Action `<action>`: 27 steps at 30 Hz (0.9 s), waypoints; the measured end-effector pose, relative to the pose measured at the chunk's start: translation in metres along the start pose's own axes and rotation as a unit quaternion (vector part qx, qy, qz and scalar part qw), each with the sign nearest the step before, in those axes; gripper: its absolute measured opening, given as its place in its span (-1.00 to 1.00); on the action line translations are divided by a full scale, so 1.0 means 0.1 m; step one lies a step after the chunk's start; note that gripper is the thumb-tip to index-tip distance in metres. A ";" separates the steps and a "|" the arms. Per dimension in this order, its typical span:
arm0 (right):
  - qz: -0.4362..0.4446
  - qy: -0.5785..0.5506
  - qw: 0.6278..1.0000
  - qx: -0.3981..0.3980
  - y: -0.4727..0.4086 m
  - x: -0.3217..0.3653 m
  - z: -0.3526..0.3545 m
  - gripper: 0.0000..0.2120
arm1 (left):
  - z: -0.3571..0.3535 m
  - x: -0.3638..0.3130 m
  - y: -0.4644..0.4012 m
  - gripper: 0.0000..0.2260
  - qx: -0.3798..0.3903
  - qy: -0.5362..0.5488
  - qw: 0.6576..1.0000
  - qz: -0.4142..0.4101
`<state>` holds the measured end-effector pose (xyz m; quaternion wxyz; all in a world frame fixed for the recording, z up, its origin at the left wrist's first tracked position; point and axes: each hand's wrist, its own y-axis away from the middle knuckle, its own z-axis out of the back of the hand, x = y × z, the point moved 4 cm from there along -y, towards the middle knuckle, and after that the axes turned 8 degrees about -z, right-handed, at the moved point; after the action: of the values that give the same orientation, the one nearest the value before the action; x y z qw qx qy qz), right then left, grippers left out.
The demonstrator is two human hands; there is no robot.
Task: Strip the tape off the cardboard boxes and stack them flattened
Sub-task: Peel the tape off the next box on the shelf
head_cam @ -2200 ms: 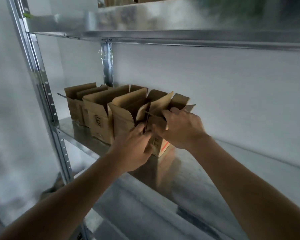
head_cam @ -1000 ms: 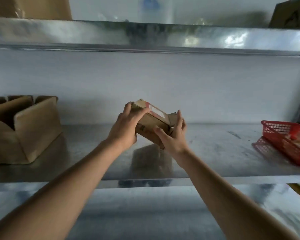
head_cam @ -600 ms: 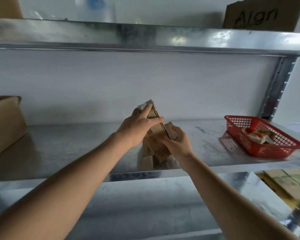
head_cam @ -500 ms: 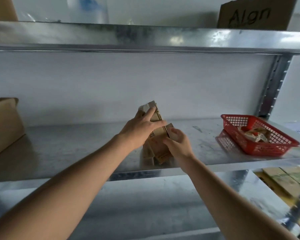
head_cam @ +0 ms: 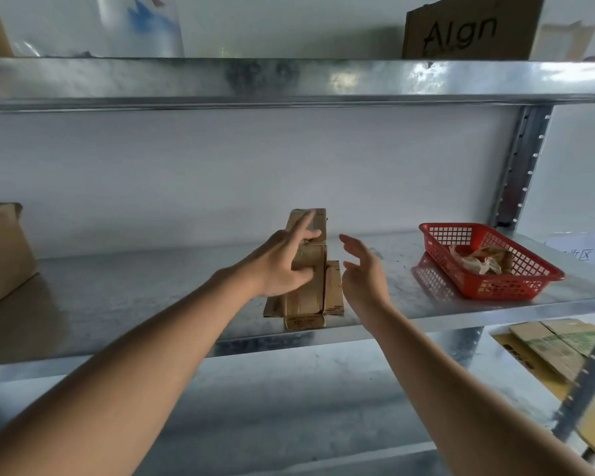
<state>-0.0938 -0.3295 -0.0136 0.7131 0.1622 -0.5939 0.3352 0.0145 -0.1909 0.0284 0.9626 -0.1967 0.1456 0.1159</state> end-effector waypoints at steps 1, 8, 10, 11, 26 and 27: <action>0.009 -0.008 1.000 -0.001 -0.01 0.01 0.00 -0.37 | 0.01 0.04 0.00 -0.17 -0.014 0.015 1.000 0.018; 0.064 -0.026 0.997 0.015 -0.03 0.11 -0.17 -0.66 | 0.04 0.07 -0.05 -0.21 -0.013 -0.081 0.996 0.023; 0.061 -0.062 0.996 -0.005 -0.01 0.09 -0.17 -0.76 | 0.09 0.11 -0.09 -0.23 0.011 -0.103 0.995 -0.003; 0.062 -0.080 0.995 -0.010 0.02 0.07 -0.16 -0.80 | 0.11 0.13 -0.11 -0.26 0.018 -0.103 0.994 -0.019; 0.087 -0.042 0.991 -0.092 -0.01 -0.01 0.09 -0.72 | 0.01 0.17 -0.25 -0.36 -0.067 -0.122 0.985 -0.102; 0.095 -0.039 0.990 -0.093 0.00 -0.03 0.10 -0.70 | 0.04 0.18 -0.25 -0.36 -0.061 -0.105 0.987 -0.101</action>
<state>-0.1011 -0.3362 -0.0139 0.6663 0.0510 -0.6628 0.3379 0.0388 -0.2084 0.0346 0.9654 -0.2560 0.0152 0.0468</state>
